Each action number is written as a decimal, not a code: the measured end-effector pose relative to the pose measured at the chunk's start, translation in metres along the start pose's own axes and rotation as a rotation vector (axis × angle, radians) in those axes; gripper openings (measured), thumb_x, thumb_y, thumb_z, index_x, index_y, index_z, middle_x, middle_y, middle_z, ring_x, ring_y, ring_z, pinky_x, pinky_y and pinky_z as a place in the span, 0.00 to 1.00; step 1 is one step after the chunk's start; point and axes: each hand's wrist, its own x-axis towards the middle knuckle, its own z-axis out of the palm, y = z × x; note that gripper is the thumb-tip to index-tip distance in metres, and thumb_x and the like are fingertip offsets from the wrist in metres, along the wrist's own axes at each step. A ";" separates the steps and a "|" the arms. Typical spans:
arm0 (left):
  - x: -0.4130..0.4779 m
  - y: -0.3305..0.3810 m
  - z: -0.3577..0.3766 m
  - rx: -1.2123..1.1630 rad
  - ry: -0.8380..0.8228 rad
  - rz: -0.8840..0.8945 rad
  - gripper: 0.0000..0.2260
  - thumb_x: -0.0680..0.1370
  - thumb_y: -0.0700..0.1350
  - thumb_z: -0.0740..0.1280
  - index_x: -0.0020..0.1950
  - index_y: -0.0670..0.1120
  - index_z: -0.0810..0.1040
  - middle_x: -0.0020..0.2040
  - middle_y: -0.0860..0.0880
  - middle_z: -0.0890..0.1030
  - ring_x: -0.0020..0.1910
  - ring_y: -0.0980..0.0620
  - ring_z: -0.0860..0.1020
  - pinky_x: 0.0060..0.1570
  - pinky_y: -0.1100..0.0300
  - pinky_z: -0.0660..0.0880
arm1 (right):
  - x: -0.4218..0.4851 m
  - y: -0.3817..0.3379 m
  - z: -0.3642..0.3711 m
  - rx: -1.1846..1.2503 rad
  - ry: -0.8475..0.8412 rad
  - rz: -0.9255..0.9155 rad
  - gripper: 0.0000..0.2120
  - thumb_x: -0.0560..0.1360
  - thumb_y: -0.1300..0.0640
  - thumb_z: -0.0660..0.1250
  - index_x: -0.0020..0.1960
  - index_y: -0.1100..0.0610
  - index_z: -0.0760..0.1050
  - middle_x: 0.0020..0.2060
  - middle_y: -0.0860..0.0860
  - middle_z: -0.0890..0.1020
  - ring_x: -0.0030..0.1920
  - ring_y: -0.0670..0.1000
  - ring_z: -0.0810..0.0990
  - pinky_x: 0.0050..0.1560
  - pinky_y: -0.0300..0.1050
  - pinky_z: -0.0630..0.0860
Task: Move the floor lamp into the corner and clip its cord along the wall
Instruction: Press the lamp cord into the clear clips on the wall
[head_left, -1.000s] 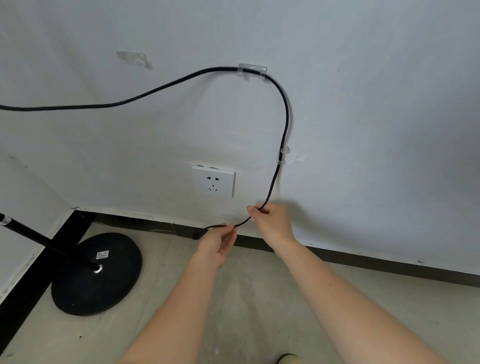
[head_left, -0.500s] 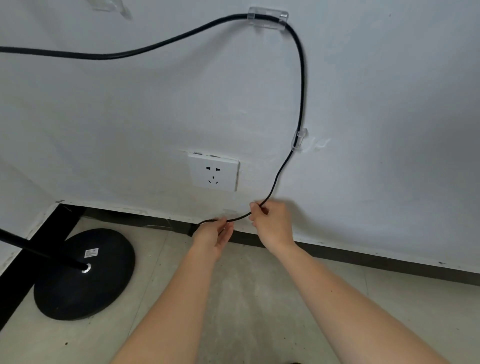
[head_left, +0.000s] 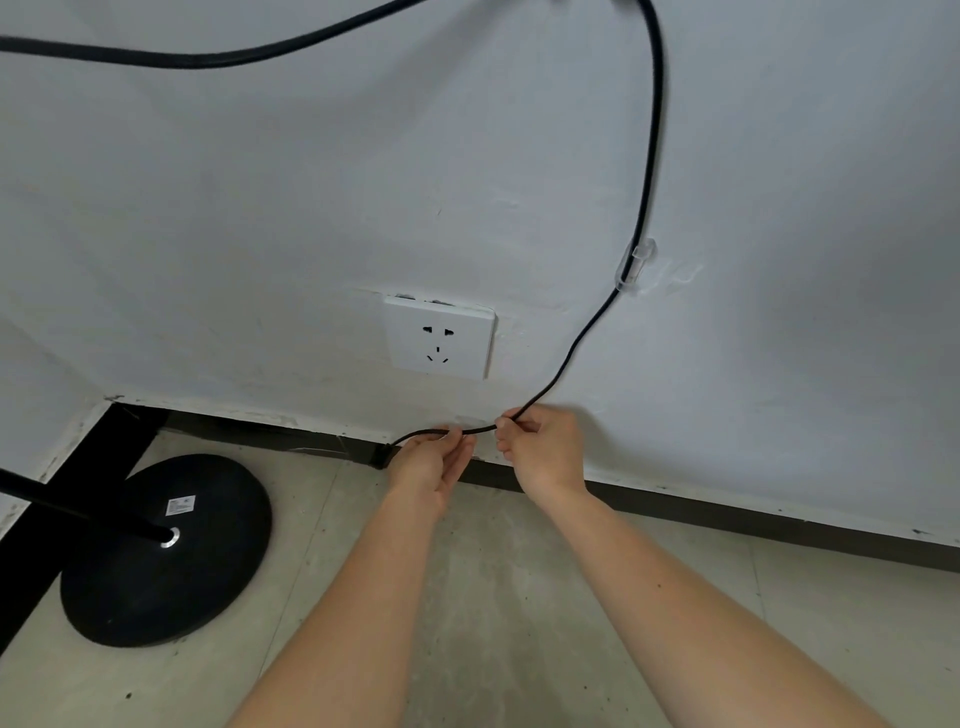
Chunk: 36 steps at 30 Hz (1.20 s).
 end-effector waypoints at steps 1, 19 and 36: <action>0.001 0.000 0.000 -0.004 0.001 -0.007 0.02 0.77 0.33 0.65 0.46 0.38 0.76 0.42 0.42 0.80 0.41 0.51 0.80 0.48 0.59 0.75 | 0.000 0.001 0.001 0.003 0.007 -0.005 0.14 0.74 0.65 0.67 0.31 0.52 0.77 0.27 0.51 0.79 0.33 0.51 0.77 0.46 0.57 0.80; 0.000 -0.001 -0.003 -0.147 0.000 -0.019 0.04 0.77 0.32 0.64 0.44 0.38 0.77 0.43 0.42 0.80 0.43 0.49 0.80 0.52 0.59 0.78 | -0.007 0.001 0.016 0.236 0.199 0.115 0.11 0.73 0.65 0.70 0.34 0.54 0.80 0.30 0.52 0.81 0.36 0.55 0.82 0.46 0.54 0.82; 0.008 -0.004 -0.009 -0.086 0.002 0.015 0.02 0.74 0.34 0.66 0.43 0.39 0.77 0.40 0.44 0.81 0.38 0.51 0.81 0.33 0.64 0.81 | -0.004 0.002 0.006 -0.231 0.293 -0.048 0.10 0.73 0.62 0.65 0.37 0.67 0.78 0.34 0.63 0.83 0.37 0.62 0.81 0.37 0.48 0.77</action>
